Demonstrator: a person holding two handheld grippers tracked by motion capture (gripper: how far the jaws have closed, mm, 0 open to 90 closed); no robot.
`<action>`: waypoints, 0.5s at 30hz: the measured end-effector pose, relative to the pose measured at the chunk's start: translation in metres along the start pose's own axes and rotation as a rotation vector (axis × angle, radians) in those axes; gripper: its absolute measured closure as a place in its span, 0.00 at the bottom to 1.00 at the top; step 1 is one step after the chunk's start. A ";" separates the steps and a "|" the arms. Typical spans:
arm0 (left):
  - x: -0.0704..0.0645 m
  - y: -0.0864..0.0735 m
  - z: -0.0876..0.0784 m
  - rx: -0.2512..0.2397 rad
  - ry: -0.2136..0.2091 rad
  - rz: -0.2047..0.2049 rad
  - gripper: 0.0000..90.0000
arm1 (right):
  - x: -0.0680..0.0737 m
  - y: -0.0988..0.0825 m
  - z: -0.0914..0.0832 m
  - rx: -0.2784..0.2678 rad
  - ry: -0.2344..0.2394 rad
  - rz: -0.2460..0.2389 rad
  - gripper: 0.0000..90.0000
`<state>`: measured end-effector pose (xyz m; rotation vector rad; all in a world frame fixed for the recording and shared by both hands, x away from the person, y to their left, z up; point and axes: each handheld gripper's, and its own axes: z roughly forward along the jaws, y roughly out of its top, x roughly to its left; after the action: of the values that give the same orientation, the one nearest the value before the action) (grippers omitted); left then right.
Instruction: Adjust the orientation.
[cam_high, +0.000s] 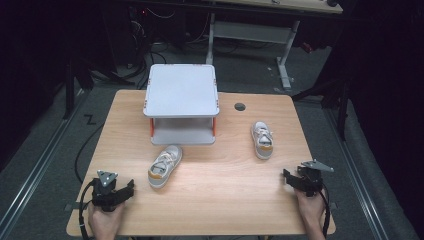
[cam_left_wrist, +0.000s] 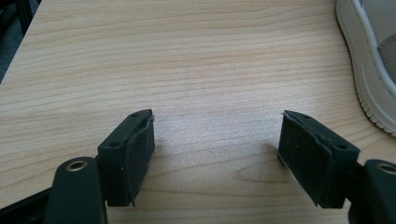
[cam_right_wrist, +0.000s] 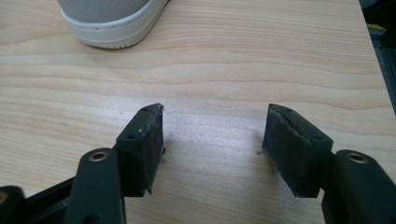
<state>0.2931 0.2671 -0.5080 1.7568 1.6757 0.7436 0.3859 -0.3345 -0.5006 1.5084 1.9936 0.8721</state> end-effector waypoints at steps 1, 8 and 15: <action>0.000 0.000 0.000 0.000 -0.001 0.000 0.30 | 0.000 0.000 0.000 0.000 -0.006 -0.009 0.41; 0.000 0.000 0.000 -0.001 -0.003 -0.002 0.30 | 0.001 0.000 0.000 0.003 -0.006 -0.013 0.40; 0.000 0.000 0.000 -0.001 -0.009 0.002 0.31 | 0.002 0.000 0.000 0.006 -0.007 -0.009 0.40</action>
<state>0.2931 0.2669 -0.5078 1.7596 1.6678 0.7366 0.3858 -0.3327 -0.5006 1.5024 1.9979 0.8572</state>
